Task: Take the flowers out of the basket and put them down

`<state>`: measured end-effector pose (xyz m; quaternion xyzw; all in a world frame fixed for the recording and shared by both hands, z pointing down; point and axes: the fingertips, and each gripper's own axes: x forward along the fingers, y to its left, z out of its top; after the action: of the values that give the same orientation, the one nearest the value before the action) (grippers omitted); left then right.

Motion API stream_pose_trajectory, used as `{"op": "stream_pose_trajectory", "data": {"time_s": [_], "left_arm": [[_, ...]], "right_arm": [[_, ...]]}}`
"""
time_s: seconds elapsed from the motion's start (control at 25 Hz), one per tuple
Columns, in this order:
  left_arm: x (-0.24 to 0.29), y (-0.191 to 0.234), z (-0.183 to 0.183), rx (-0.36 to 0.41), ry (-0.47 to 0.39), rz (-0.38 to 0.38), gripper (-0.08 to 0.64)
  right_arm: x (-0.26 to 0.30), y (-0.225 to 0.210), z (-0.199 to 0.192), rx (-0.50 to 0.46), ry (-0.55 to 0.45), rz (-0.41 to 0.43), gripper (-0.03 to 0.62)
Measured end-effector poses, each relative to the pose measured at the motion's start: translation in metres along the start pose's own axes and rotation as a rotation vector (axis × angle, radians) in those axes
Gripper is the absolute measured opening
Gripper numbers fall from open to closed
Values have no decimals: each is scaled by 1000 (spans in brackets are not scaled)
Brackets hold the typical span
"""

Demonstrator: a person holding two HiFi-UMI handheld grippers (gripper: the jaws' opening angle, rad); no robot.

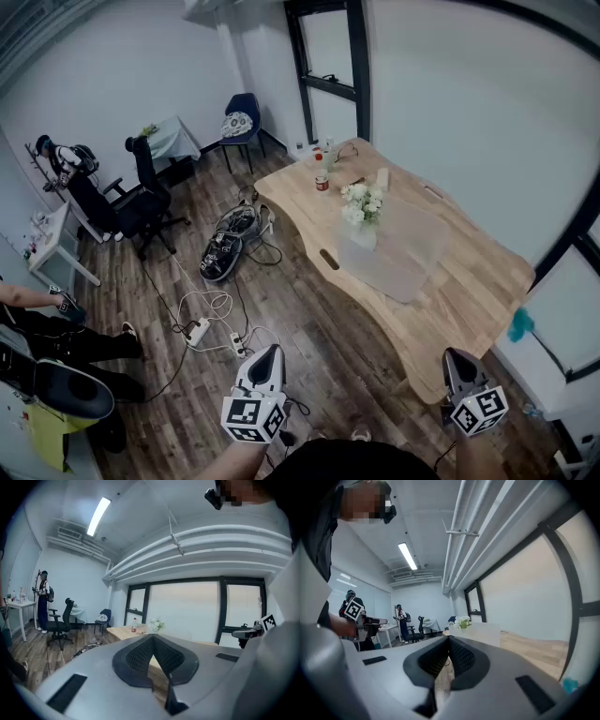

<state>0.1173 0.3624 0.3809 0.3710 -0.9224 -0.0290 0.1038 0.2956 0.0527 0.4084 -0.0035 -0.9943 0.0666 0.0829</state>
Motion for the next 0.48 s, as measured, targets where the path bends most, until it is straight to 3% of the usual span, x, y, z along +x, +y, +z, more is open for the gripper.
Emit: {"op": "stream_pose_trajectory", "data": {"time_s": [0.48], "left_arm": [[5,-34,1,26,5,27,5]], "right_arm": [[-9,-29,-13,34,-3,19,21]]}}
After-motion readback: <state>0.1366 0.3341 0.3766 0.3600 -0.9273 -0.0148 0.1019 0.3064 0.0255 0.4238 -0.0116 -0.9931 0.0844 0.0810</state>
